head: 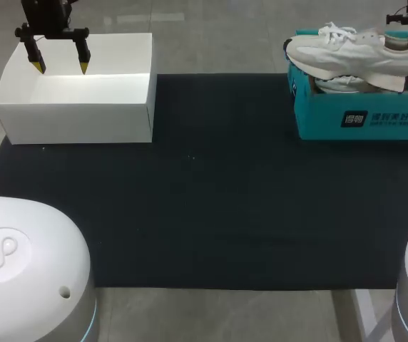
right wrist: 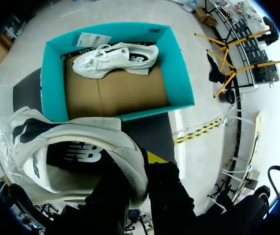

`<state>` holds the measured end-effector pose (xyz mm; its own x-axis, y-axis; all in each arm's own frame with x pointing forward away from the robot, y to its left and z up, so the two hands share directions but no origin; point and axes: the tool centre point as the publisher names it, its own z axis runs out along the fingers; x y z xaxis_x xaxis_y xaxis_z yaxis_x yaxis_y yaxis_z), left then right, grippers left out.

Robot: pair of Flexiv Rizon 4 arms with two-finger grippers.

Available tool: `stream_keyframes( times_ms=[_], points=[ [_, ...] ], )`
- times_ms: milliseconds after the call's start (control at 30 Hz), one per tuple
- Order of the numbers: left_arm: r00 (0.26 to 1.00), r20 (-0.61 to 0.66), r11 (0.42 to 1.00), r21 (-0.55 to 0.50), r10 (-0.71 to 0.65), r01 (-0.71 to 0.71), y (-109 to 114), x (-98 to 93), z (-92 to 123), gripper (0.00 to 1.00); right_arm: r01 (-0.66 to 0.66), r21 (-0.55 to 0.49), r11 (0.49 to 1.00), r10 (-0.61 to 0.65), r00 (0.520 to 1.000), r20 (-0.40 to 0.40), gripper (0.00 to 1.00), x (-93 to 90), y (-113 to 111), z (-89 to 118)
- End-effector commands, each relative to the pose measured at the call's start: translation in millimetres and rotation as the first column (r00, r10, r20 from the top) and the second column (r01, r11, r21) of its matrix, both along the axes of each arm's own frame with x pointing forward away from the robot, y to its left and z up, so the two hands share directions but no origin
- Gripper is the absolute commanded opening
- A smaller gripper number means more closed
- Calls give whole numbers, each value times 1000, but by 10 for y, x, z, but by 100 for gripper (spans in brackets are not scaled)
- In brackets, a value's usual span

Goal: Take the shoe out of the shoebox, open the shoe tongue, remove and reinsert the insole, then place the shoe into the shoebox

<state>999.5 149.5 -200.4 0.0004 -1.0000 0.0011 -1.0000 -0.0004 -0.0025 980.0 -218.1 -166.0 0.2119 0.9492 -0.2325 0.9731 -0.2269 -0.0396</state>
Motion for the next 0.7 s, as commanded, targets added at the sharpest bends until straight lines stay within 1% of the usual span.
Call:
stream_keyframes(
  times_ms=[33, 267, 333, 433, 600, 700],
  points=[
    [1000, -1, 1000, 1, 0, 0, 1, -1, 1, 100, -9, -12, 1000, 9, 1000, 20, 0, -313, 229, -34],
    [1000, -1, 1000, 1, 0, 0, 1, -1, 1, 100, -23, 11, 1000, 24, 999, -40, 0, -560, 524, -74],
    [1000, -1, 1000, 1, 0, 0, 1, -1, 1, 100, -54, -8, 999, 53, 997, -63, 0, -628, 650, -69],
    [1000, -1, 1000, 1, 0, 0, 1, -1, 1, 100, -77, -25, 997, 75, 994, -84, 0, -711, 776, -56],
    [1000, -1, 1000, 1, 0, 0, 1, -1, 1, 100, -102, -49, 994, 97, 990, -102, 0, -795, 955, -69],
    [1000, -1, 1000, 1, 0, 0, 1, -1, 1, 100, -124, -41, 991, 119, 987, -106, 0, -811, 1067, -77]
  ],
)
